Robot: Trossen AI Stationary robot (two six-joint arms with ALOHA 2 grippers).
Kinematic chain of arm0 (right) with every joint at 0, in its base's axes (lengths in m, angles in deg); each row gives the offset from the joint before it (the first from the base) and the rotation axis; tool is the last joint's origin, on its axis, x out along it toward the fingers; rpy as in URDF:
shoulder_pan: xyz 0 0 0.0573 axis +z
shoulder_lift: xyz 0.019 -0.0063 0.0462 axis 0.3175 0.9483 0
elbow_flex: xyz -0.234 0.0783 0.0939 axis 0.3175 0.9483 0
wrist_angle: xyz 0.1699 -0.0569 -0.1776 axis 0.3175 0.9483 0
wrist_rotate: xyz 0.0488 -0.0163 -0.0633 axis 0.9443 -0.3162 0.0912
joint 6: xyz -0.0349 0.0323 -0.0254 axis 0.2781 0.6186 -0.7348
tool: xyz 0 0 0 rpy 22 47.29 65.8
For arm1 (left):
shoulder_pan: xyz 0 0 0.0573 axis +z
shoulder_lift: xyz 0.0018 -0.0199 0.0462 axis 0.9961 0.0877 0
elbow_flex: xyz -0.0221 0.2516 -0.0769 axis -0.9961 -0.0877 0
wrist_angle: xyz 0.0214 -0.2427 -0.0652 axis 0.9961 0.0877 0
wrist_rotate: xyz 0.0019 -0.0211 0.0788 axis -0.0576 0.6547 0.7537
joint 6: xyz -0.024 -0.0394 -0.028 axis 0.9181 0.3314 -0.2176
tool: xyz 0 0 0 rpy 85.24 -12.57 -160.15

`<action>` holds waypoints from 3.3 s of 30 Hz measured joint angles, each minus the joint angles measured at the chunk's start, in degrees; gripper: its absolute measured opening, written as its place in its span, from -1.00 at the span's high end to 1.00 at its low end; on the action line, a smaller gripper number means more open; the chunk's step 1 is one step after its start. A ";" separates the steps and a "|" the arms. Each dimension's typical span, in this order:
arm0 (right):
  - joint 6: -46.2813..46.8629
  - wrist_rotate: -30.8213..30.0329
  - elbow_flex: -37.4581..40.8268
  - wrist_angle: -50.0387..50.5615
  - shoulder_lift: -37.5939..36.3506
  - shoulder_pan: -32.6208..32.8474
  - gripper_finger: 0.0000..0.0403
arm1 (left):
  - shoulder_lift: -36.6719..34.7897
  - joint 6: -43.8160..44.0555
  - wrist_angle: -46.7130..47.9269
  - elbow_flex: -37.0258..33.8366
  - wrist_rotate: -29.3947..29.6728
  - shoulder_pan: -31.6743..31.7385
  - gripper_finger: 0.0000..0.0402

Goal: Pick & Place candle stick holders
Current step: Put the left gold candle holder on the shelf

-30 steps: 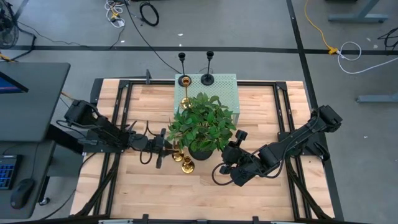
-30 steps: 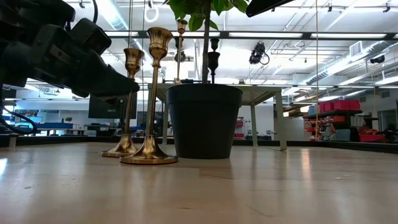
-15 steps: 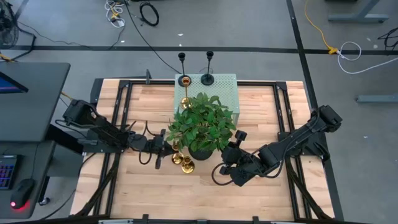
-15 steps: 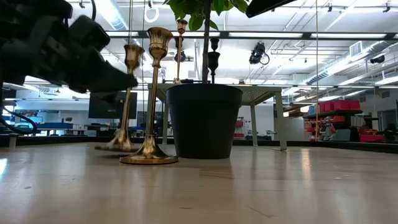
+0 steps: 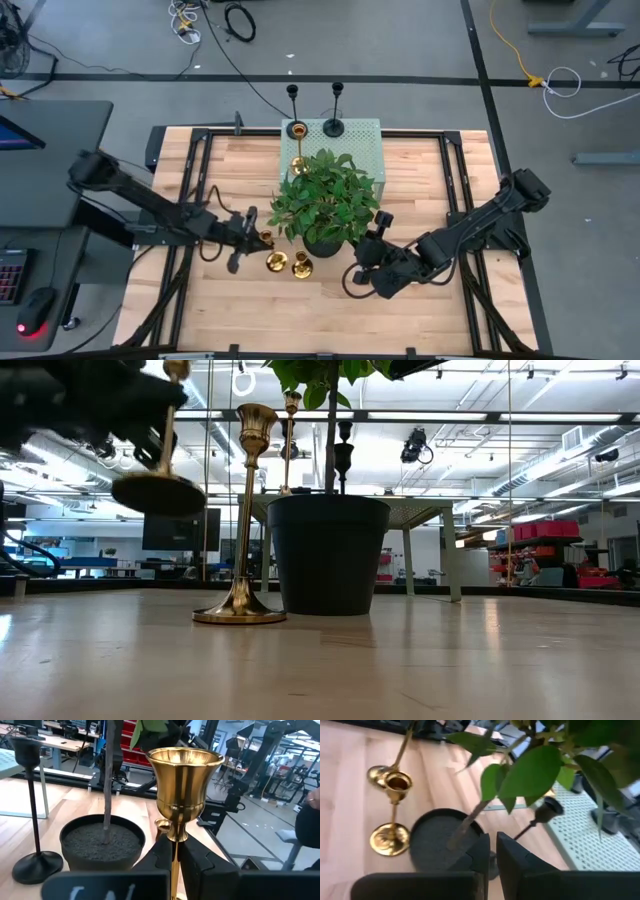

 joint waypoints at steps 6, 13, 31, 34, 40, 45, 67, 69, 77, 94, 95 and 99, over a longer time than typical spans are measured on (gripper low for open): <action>0.48 1.71 -0.02 -1.23 -0.36 0.69 0.83 | -8.26 -0.41 27.73 11.92 -0.09 -1.75 0.93; -0.53 4.57 -0.02 -6.04 -0.36 2.90 0.83 | -5.42 -7.15 41.31 27.18 -0.09 -6.35 0.93; -4.46 21.30 -0.02 -27.32 -0.37 9.09 0.83 | 11.23 -11.18 34.88 38.55 7.44 -12.86 0.93; -5.49 24.70 -0.02 -31.57 -0.38 9.31 0.83 | 14.66 -12.62 34.79 42.88 7.43 -12.99 0.93; -8.00 29.22 -0.02 -36.29 0.69 10.76 0.83 | 22.67 -15.78 35.28 52.24 2.56 -13.61 0.93; -10.26 29.09 -0.02 -39.62 2.17 12.87 0.83 | 27.21 -16.53 36.47 58.19 1.50 -14.22 0.93; -16.89 23.44 -0.02 -56.24 10.18 12.04 0.83 | 34.40 -16.99 36.06 66.40 -4.01 -16.10 0.92; -16.87 25.59 -0.02 -56.92 10.18 11.52 0.83 | 34.40 -16.97 36.21 66.40 -4.01 -15.82 0.92; -16.25 27.75 -0.02 -57.20 10.18 10.95 0.73 | 34.39 -16.97 36.25 66.40 -4.02 -15.49 0.92; -15.72 30.88 -0.02 -64.57 13.58 8.23 0.01 | 34.32 -17.04 36.49 66.40 -4.02 -15.49 0.92; -15.72 31.58 -0.02 -65.57 14.15 7.96 0.00 | 34.32 -17.04 36.49 66.40 -4.02 -15.49 0.92; -15.51 34.28 -0.02 -68.71 14.95 7.13 -0.01 | 34.32 -17.06 36.54 66.40 -4.02 -15.49 0.91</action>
